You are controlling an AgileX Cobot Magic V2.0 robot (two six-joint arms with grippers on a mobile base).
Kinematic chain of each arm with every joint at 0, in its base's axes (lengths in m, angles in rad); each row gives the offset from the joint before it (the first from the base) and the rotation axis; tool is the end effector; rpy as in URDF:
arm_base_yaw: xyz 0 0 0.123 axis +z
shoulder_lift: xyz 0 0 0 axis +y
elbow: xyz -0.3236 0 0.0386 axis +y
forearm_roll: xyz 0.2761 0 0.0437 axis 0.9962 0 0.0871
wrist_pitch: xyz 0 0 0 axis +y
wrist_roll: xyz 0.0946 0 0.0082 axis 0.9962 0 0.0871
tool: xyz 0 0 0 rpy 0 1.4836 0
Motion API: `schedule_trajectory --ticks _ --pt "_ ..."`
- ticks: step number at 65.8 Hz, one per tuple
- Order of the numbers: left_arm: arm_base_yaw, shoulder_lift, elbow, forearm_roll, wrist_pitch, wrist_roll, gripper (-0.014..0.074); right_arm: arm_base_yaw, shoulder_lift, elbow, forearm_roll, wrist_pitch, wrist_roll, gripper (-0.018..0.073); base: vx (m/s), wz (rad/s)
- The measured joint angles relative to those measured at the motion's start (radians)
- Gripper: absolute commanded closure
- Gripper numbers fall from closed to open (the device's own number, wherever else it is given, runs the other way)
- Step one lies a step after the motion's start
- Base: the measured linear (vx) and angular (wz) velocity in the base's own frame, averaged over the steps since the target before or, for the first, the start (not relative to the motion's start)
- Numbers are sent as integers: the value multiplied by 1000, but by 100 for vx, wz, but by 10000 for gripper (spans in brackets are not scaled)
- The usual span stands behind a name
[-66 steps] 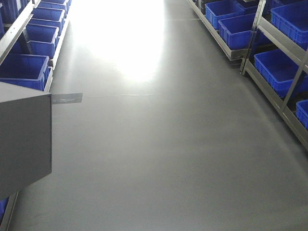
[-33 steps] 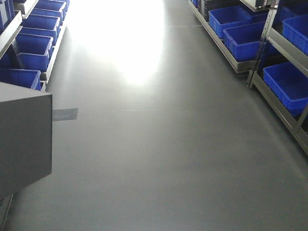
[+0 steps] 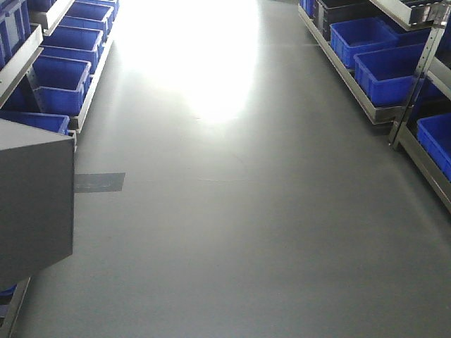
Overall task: Sort gray base to blue bin
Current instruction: 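Drive down the aisle carrying the gray frame in the left gripper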
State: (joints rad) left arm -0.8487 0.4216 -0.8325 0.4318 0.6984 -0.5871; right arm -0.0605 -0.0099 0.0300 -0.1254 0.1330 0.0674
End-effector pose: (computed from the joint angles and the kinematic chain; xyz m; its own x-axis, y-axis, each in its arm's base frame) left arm 0.0500 -0.0180 0.4270 -0.2321 -0.0940 -0.9682 0.5055 0.8387 -0.2026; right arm 0.0475 -0.0045 0.1903 -0.0690 -0.0528 -0.9962 0.0732 0.9956 -0.0578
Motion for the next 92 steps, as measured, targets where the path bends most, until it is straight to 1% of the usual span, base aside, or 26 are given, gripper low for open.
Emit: schedule_trajectory --ticks 92 --pt "0 0 0 0 0 0 471 0 0 0 0 0 0 568 28 0"
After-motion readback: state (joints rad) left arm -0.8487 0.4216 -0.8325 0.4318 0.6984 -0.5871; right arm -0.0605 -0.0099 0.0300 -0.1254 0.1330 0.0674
